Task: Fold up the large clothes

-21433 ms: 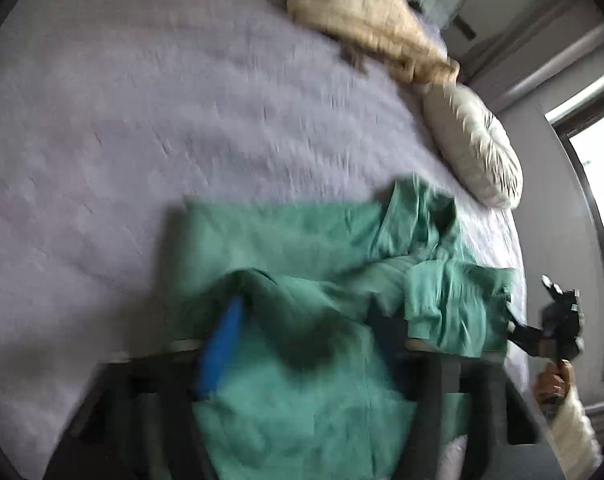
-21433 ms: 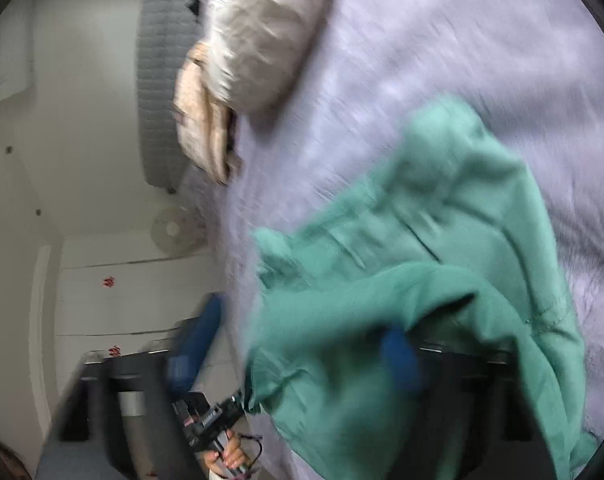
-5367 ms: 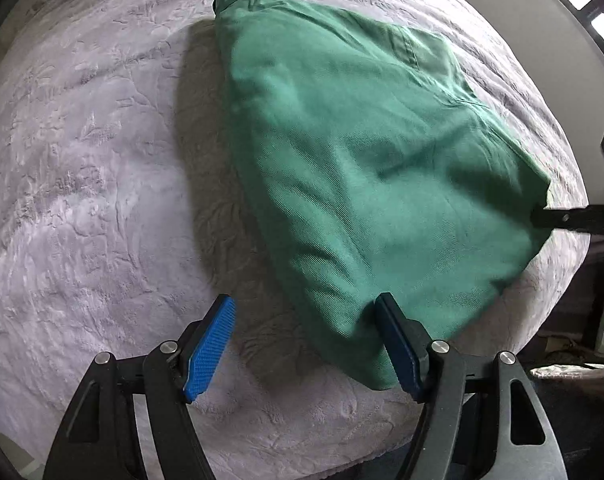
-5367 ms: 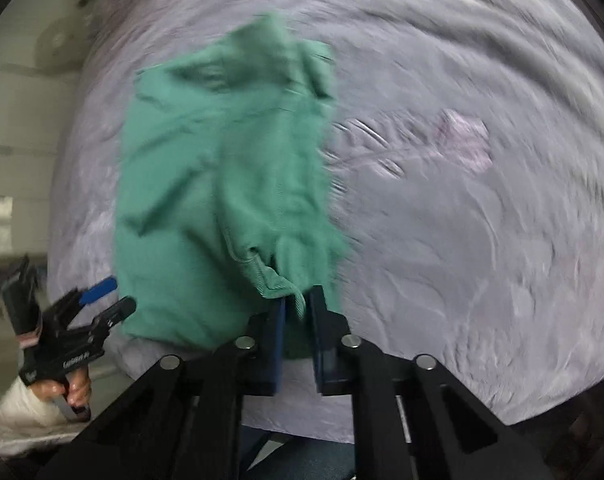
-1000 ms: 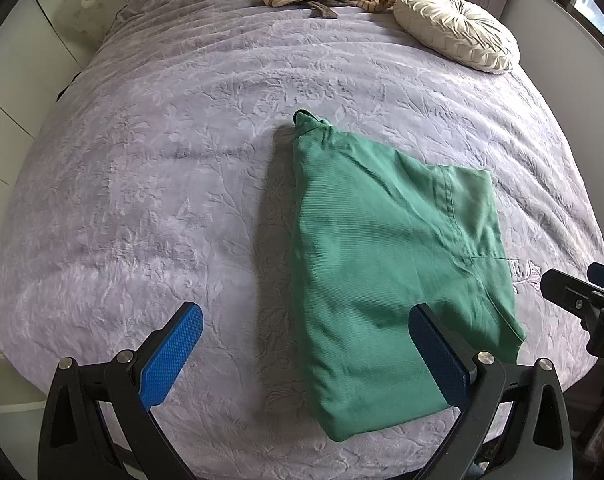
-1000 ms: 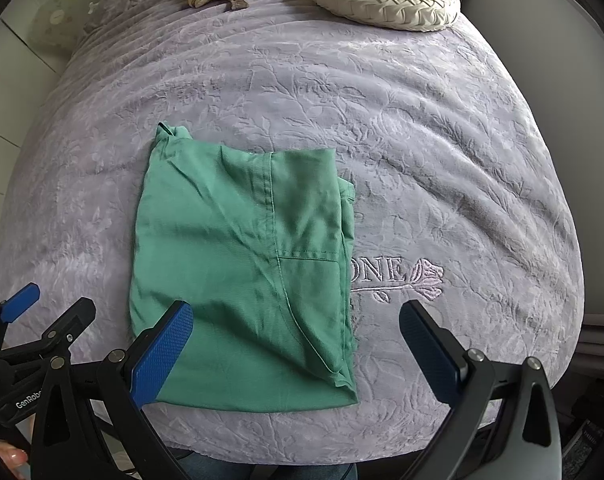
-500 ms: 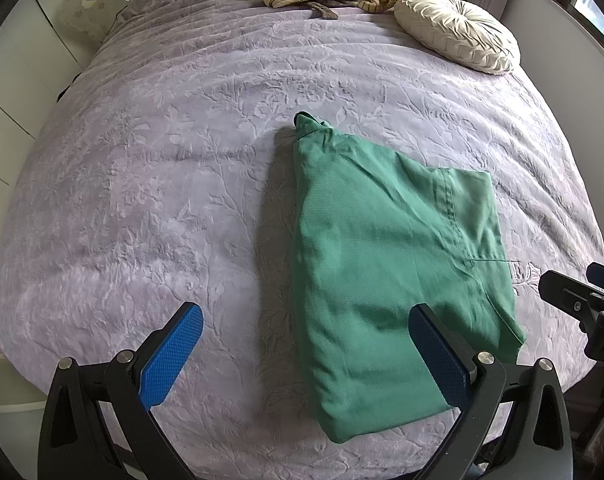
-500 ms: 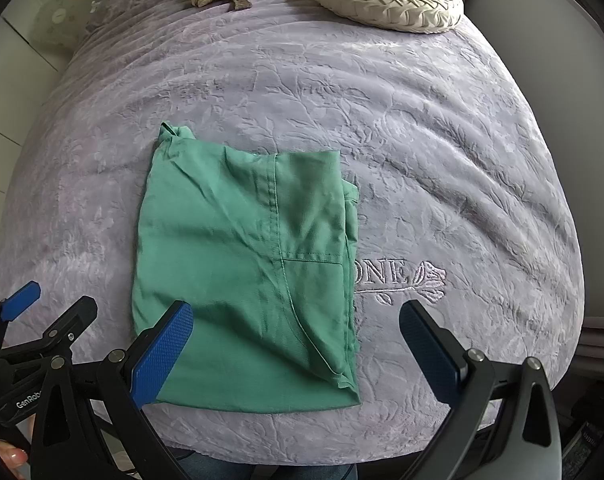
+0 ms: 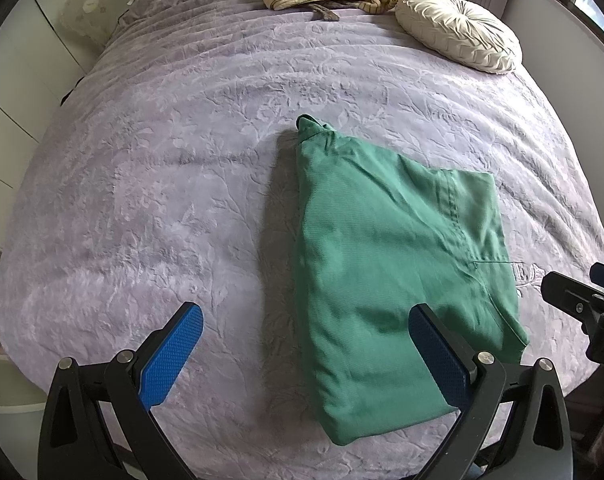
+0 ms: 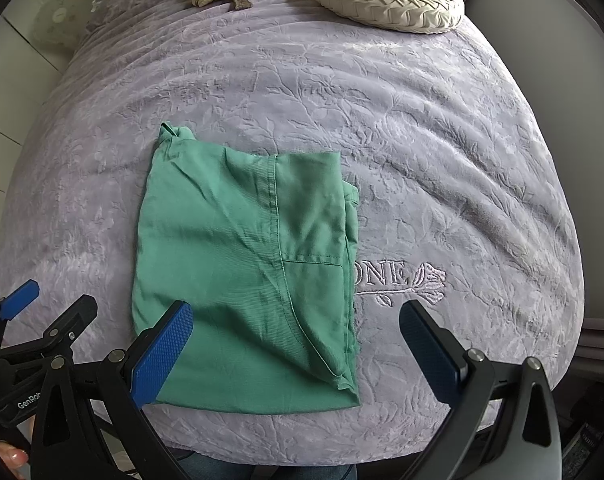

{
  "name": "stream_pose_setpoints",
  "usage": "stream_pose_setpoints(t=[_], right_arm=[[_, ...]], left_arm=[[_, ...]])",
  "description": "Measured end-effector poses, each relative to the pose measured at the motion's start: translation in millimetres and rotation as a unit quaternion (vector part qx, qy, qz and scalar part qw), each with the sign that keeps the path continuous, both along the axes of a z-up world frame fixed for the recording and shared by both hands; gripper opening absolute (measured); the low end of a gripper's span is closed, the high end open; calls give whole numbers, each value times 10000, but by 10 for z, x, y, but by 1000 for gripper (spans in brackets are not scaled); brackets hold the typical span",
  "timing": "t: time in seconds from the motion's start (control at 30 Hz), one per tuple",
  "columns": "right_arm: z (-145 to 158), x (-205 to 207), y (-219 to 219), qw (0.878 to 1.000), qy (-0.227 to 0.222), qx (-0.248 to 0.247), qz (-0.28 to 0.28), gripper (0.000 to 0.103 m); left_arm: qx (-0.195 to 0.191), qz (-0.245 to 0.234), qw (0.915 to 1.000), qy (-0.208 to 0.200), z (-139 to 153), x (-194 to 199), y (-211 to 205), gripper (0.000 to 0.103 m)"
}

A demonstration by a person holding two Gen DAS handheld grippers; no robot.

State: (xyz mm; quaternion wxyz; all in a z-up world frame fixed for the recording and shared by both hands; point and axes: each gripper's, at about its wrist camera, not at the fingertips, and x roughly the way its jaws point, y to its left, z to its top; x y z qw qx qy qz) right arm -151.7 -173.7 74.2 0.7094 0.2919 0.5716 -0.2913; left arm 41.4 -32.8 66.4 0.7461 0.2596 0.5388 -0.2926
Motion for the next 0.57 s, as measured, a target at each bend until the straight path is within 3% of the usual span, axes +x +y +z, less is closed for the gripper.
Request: stream_pose_setpoints(t=[0.57], right_arm=[[-7,33,43,10000,8,22,5,103]], left_arm=[[-113,-59,9999,-99,55,-32,-20,103]])
